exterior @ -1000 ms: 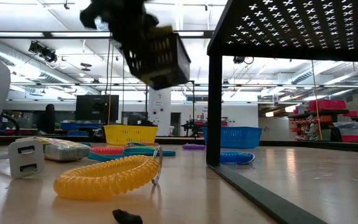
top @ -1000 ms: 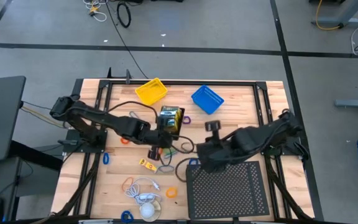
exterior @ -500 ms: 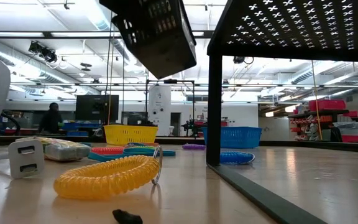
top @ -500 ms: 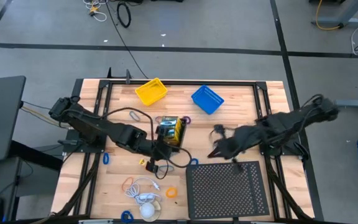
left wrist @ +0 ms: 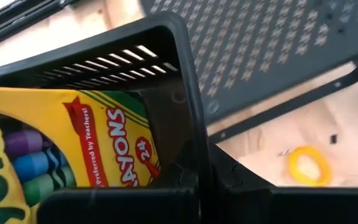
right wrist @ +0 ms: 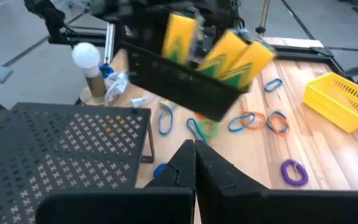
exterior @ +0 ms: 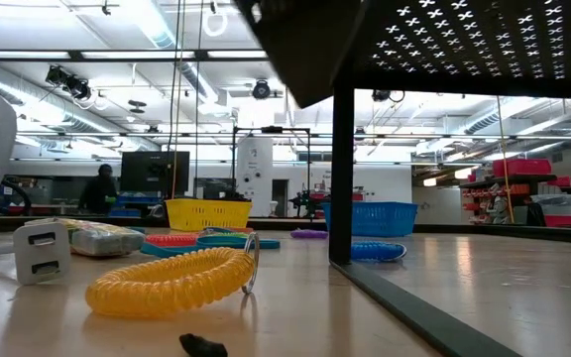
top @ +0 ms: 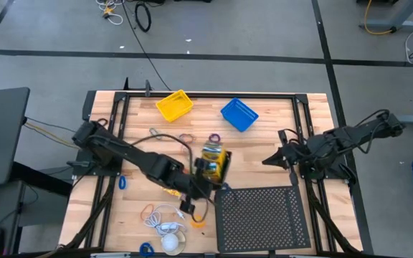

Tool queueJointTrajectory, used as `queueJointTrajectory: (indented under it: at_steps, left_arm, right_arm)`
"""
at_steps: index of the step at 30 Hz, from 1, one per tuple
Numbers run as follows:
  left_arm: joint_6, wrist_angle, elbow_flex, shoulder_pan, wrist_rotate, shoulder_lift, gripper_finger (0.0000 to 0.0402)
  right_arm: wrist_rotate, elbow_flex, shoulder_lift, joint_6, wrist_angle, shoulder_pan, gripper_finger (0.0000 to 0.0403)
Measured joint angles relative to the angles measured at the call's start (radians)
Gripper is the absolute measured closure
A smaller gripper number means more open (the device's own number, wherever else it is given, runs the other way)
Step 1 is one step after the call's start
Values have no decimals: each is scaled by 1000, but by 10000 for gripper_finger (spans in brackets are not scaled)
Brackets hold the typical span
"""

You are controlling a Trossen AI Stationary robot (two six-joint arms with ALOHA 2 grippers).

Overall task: Pick & Place Office Desk Supplies
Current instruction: Put the black basket filled with crayon box on the shelf

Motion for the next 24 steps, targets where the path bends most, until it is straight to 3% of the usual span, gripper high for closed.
queueJointTrajectory:
  at_steps: [6, 12, 24]
  left_arm:
    - [-30, -123, 242, -30, -6, 161, 400]
    - [-50, -186, 394, -49, -5, 260, 400]
    - [-112, -157, 435, -84, 93, 321, 400]
  right_arm:
    - [37, -1, 26, -1, -29, 0, 403]
    - [42, -1, 49, -12, -38, 0, 403]
    - [83, -1, 49, -24, -64, 0, 403]
